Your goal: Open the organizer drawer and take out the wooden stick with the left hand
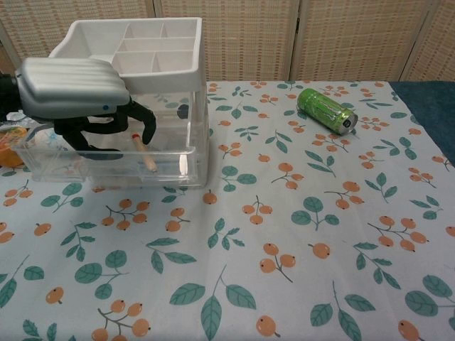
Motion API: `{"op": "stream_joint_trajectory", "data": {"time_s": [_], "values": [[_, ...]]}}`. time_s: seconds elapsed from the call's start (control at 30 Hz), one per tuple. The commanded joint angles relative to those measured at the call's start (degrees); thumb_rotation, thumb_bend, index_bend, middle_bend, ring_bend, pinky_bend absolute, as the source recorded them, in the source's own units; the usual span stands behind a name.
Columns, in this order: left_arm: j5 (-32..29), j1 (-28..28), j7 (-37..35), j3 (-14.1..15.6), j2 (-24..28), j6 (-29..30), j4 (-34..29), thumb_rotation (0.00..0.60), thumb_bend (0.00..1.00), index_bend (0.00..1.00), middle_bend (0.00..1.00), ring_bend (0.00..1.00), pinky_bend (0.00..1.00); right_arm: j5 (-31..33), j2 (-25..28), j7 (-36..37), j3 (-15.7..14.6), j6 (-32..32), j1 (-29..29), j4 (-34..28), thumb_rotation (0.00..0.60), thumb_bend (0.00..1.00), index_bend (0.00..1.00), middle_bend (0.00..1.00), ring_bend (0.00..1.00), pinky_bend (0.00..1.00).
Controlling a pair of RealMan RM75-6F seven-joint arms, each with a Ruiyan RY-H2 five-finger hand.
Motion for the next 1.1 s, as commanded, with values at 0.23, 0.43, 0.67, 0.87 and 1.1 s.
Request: {"op": "stream_joint_trajectory", "data": {"time_s": [0.23, 0.43, 0.67, 0.87, 1.1], "values": [[0.45, -0.02, -0.38, 0.13, -0.9, 1.16, 1.03, 0.6, 0.36, 0.44, 0.88, 0.96, 1.0, 0.2, -0.01, 0.06, 0.06, 0.03, -0.08, 0.09, 0.6, 0.18, 0.06, 0.14, 0.11, 0.03], [0.67, 0.04, -0.79, 0.29, -1.46, 1.93, 1.92, 0.6, 0.36, 0.46, 0.88, 0.96, 1.0, 0.17, 0.09, 0.01, 0.04, 0.1, -0.14, -0.05, 0.6, 0.18, 0.06, 0.14, 0.11, 0.03], [0.52, 0.18, -0.54, 0.39, -1.88, 2.29, 2.59, 0.6, 0.36, 0.48, 0.88, 0.96, 1.0, 0.1, 0.2, -0.1, 0.07, 0.22, -0.16, -0.23, 0.6, 0.18, 0.06, 0.14, 0.11, 0.03], [0.64, 0.2, -0.67, 0.37, -2.28, 2.95, 3.09, 0.6, 0.36, 0.51, 0.88, 0.96, 1.0, 0.17, 0.22, -0.24, 0.09, 0.25, -0.2, -0.37, 0.6, 0.18, 0.06, 0.14, 0.11, 0.03], [0.52, 0.32, -0.76, 0.4, -2.67, 3.4, 3.55, 0.6, 0.36, 0.53, 0.88, 0.96, 1.0, 0.31, 0.28, -0.18, 0.07, 0.54, -0.48, -0.37, 0.6, 0.18, 0.06, 0.14, 0.11, 0.03]]}}
